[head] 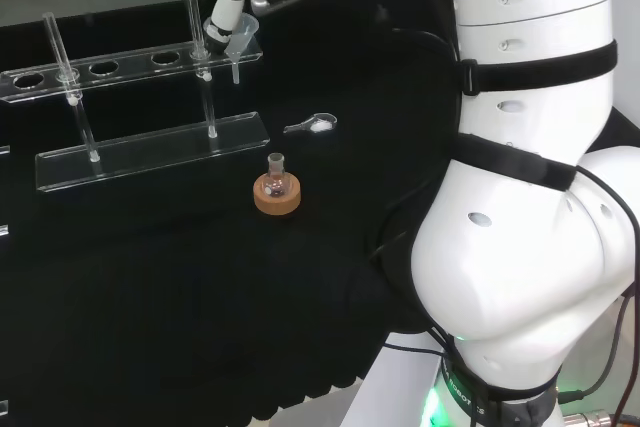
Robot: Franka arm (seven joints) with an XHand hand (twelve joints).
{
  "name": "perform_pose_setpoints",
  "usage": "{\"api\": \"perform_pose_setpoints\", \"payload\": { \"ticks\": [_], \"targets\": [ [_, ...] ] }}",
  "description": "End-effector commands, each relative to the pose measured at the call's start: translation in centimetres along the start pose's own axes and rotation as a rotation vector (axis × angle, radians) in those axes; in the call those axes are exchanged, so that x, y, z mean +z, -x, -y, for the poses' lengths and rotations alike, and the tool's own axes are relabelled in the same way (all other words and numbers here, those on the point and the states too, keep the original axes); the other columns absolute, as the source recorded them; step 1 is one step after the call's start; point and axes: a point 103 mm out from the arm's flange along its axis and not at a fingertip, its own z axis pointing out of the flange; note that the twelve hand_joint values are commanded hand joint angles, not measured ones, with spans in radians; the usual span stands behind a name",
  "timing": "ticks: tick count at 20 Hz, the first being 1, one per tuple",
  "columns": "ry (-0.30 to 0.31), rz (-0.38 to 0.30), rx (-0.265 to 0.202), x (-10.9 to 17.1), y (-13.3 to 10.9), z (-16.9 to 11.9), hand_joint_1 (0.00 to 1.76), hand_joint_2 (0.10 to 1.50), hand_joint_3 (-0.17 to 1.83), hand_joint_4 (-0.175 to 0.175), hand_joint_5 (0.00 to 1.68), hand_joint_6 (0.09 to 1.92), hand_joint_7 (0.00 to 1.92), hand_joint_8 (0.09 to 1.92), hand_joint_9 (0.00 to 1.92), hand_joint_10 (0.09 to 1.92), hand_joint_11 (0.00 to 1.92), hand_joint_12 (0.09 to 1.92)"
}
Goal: Pick up the funnel from the transparent funnel stand.
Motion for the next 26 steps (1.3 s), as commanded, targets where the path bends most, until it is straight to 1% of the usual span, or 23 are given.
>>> {"api": "perform_pose_setpoints", "payload": {
  "ticks": [1, 6, 7, 8, 11, 15, 18, 20, 24, 26],
  "targets": [
    [-0.015, 0.006, 0.007, 0.6, 0.0, -0.5, 0.70, 0.64, 0.36, 0.049, 0.11, 0.09, 0.00, 0.50, 0.17, 0.82, 0.39, 1.48],
    [-0.022, 0.002, 0.013, 1.6, 1.0, -1.2, 0.71, 0.64, 0.38, 0.046, 0.14, 0.09, 0.01, 0.55, 0.23, 0.80, 0.40, 1.47],
    [-0.023, 0.011, 0.016, 1.2, 0.0, -1.3, 0.71, 0.63, 0.38, 0.046, 0.14, 0.09, 0.02, 0.56, 0.24, 0.80, 0.40, 1.47],
    [-0.025, 0.013, 0.016, 1.1, -0.3, -1.3, 0.71, 0.63, 0.38, 0.045, 0.15, 0.09, 0.02, 0.56, 0.25, 0.80, 0.40, 1.47],
    [-0.027, 0.017, 0.016, 1.0, -0.4, -1.4, 0.71, 0.63, 0.39, 0.043, 0.16, 0.09, 0.04, 0.58, 0.28, 0.78, 0.41, 1.47],
    [-0.028, 0.018, 0.018, 1.2, -0.2, -1.4, 0.72, 0.62, 0.42, 0.034, 0.23, 0.09, 0.13, 0.63, 0.41, 0.71, 0.42, 1.46],
    [-0.026, 0.023, 0.025, 1.6, 0.5, -1.4, 0.72, 0.62, 0.45, 0.025, 0.27, 0.09, 0.22, 0.64, 0.53, 0.65, 0.42, 1.46],
    [-0.024, 0.028, 0.029, 1.9, 1.0, -1.3, 0.72, 0.62, 0.45, 0.021, 0.28, 0.09, 0.25, 0.65, 0.57, 0.63, 0.42, 1.45],
    [0.000, 0.044, 0.042, 2.1, 1.6, -1.1, 0.74, 0.64, 0.47, 0.016, 0.30, 0.09, 0.29, 0.66, 0.62, 0.62, 0.42, 1.45],
    [0.026, 0.049, 0.051, 1.9, 1.6, -0.8, 0.75, 0.65, 0.48, 0.012, 0.31, 0.09, 0.31, 0.66, 0.65, 0.61, 0.44, 1.44]
  ]
}}
